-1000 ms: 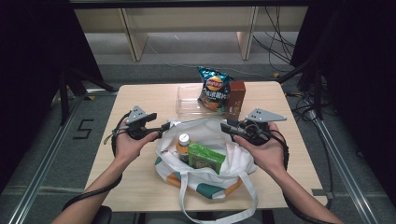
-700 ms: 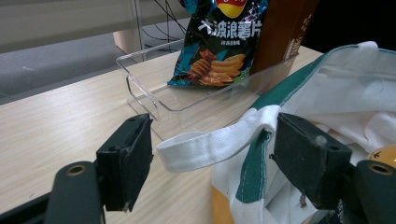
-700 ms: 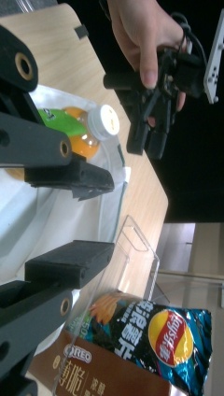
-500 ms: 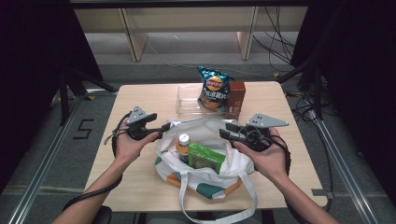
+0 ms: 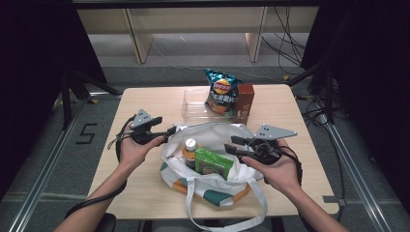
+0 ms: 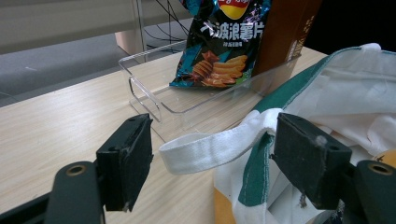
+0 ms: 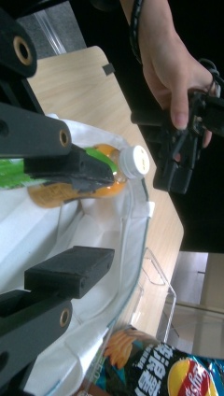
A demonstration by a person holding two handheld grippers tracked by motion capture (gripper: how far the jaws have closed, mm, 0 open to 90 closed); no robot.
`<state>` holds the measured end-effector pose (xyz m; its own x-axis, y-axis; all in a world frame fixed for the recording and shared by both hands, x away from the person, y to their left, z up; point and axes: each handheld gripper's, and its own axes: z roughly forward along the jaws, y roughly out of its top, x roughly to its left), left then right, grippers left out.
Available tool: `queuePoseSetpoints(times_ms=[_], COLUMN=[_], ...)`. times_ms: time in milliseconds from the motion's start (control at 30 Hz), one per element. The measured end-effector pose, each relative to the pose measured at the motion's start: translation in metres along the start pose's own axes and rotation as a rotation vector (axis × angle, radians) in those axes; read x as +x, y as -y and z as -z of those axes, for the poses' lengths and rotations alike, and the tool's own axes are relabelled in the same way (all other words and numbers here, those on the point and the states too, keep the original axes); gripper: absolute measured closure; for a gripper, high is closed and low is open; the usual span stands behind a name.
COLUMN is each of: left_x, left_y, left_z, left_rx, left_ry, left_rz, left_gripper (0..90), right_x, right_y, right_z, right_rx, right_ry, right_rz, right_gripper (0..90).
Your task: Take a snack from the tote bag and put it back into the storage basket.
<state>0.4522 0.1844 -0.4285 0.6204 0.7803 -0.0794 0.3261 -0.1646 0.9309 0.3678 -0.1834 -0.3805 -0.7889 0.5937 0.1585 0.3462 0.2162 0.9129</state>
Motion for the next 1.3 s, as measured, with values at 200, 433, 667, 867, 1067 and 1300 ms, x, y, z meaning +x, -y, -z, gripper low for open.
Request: queuePoseSetpoints(times_ms=[200, 433, 667, 867, 1067, 1300], left_x=[0.0, -0.001, -0.001, -0.001, -0.001, -0.002], left_y=[-0.001, -0.002, -0.001, -0.002, -0.002, -0.002], left_z=[0.002, 0.003, 0.001, 0.001, 0.002, 0.001], left_rx=[-0.002, 0.0, -0.003, -0.005, -0.004, -0.003], left_ry=[-0.003, -0.004, 0.002, 0.004, 0.0, 0.002], left_rz=[-0.005, -0.004, -0.006, -0.009, -0.007, -0.009], left_gripper=[27.0, 27.0, 27.0, 26.9, 26.9, 26.9], right_x=[0.006, 0.012, 0.01, 0.012, 0.012, 0.012], right_y=[0.008, 0.015, 0.022, 0.029, 0.029, 0.031], right_z=[-0.002, -0.007, -0.012, -0.021, -0.02, -0.019], right_rx=[0.029, 0.04, 0.089, 0.132, 0.151, 0.168], right_ry=[-0.028, -0.059, -0.055, -0.073, -0.073, -0.087], right_rz=[0.018, 0.011, 0.042, 0.06, 0.098, 0.104], right_gripper=[57.6, 56.4, 55.8, 54.5, 64.7, 80.4])
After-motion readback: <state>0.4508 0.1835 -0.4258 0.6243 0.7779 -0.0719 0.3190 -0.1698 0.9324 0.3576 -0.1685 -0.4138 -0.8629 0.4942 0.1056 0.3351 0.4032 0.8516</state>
